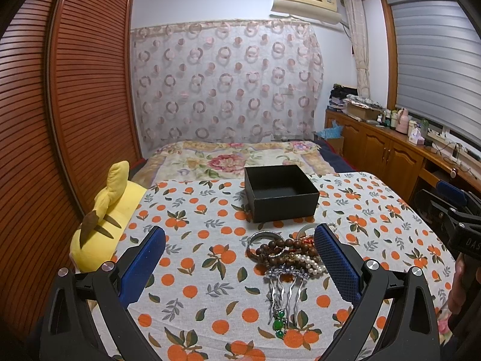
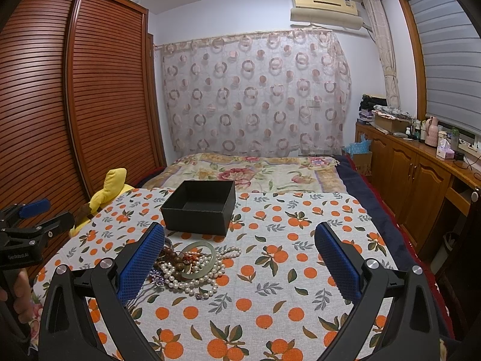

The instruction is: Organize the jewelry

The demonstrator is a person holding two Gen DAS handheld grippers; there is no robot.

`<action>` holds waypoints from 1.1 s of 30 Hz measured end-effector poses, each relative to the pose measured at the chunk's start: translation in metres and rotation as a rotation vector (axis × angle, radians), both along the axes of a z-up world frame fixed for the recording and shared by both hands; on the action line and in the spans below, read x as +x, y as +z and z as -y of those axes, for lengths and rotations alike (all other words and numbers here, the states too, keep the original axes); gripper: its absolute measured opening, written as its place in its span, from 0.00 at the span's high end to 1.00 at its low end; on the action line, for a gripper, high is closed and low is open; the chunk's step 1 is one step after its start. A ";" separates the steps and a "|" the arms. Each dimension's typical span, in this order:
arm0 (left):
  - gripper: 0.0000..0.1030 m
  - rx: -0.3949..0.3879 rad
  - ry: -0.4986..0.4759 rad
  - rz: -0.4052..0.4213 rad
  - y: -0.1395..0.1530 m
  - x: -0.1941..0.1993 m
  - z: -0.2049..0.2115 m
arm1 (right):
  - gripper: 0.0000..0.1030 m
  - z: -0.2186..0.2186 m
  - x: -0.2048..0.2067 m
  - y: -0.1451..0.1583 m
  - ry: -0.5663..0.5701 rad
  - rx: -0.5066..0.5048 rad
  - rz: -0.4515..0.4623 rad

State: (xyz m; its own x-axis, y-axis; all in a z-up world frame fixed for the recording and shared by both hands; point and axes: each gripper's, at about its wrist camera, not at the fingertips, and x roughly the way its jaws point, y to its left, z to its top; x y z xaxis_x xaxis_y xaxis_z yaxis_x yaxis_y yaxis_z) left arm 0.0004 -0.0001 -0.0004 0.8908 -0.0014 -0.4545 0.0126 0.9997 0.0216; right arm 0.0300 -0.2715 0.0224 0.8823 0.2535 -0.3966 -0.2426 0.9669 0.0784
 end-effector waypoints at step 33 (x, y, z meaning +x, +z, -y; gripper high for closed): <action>0.07 -0.039 -0.052 -0.159 -0.058 0.017 -0.016 | 0.21 -0.027 0.021 -0.043 0.174 -0.035 -0.129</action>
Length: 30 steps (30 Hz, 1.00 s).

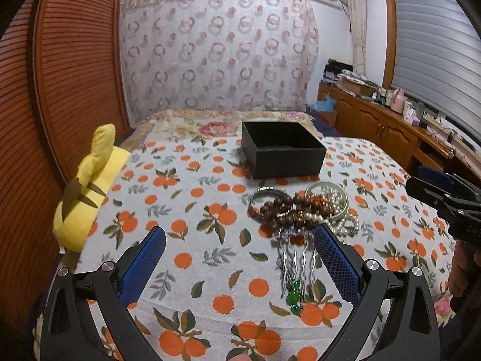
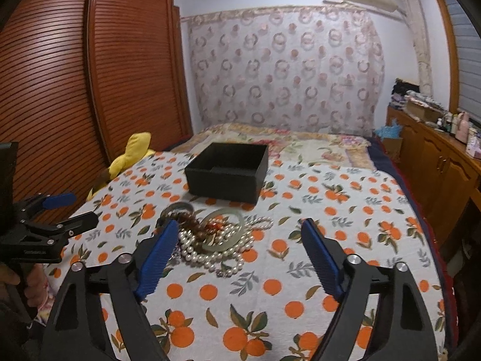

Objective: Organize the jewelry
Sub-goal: 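Lower the right gripper onto the pale green jade bangle and grasp it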

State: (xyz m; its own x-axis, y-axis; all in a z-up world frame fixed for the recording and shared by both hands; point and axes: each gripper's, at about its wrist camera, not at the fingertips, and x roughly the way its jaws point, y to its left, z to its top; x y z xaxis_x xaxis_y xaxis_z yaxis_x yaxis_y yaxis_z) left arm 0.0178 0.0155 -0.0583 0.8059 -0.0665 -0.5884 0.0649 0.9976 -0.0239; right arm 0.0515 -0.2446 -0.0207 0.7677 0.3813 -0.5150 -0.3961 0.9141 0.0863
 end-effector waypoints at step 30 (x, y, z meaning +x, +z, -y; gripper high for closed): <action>0.07 -0.027 -0.030 -0.093 -0.033 0.015 -0.002 | 0.88 -0.034 0.117 -0.067 0.099 -0.011 -0.360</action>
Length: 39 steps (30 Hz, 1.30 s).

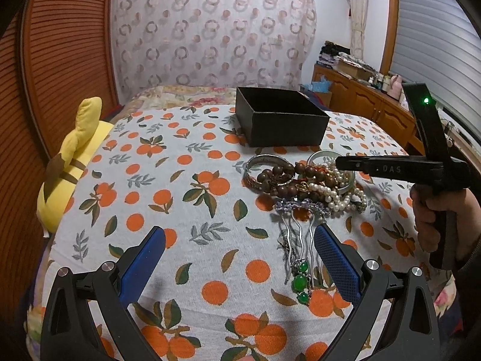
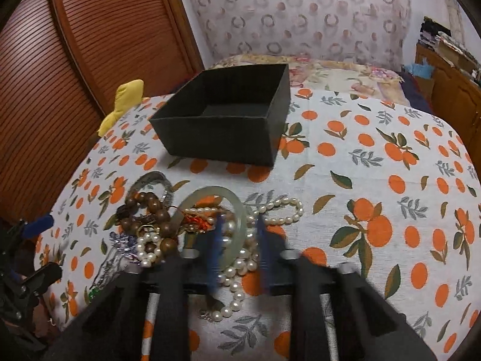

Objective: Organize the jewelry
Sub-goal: 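Lower the right gripper onto the pale green jade bangle and grasp it, then grasp the brown wooden bead bracelet with the left gripper while the right holds the jade bangle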

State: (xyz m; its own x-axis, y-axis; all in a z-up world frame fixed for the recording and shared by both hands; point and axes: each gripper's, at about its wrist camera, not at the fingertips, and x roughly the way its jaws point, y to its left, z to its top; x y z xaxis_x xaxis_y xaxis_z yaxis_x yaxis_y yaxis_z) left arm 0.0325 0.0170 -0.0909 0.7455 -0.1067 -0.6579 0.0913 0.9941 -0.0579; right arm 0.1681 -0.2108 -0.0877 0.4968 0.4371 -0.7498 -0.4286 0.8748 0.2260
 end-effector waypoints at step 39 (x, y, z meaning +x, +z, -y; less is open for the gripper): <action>0.62 -0.219 -0.107 -0.198 -0.020 0.097 0.012 | 0.90 0.035 -0.041 0.038 -0.042 -0.037 0.203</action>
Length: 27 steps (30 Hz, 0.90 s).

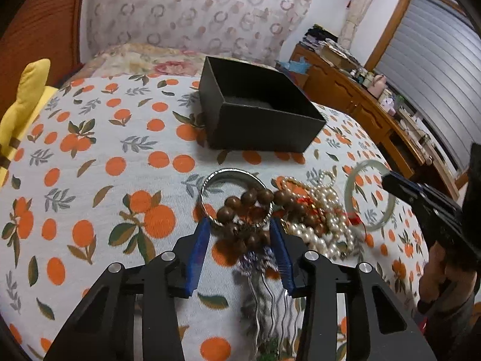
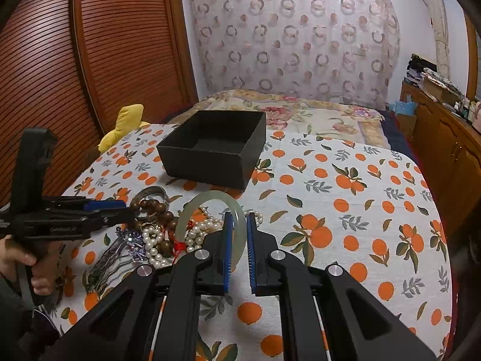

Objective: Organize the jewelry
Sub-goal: 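Grasp the brown wooden bead bracelet with the left gripper while the right holds the jade bangle, then carry the bead bracelet and jade bangle into the black box and release both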

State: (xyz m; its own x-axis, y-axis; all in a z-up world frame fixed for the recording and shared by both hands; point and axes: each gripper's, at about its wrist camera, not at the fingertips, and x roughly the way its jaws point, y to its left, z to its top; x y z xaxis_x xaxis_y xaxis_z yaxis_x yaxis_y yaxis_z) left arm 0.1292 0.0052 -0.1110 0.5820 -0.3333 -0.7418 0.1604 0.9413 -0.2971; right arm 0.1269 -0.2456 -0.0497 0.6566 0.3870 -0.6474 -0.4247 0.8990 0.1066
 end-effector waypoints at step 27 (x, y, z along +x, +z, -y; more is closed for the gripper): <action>0.88 -0.008 -0.055 0.223 0.085 -0.024 0.015 | 0.90 0.006 -0.007 0.013 -0.005 0.027 0.029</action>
State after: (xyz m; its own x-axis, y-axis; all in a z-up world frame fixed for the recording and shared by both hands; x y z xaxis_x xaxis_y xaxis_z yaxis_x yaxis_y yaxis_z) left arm 0.1052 -0.0097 -0.0257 0.7121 -0.3740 -0.5942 0.2737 0.9272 -0.2556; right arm 0.1201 -0.2520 -0.0370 0.6769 0.4011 -0.6172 -0.4239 0.8979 0.1185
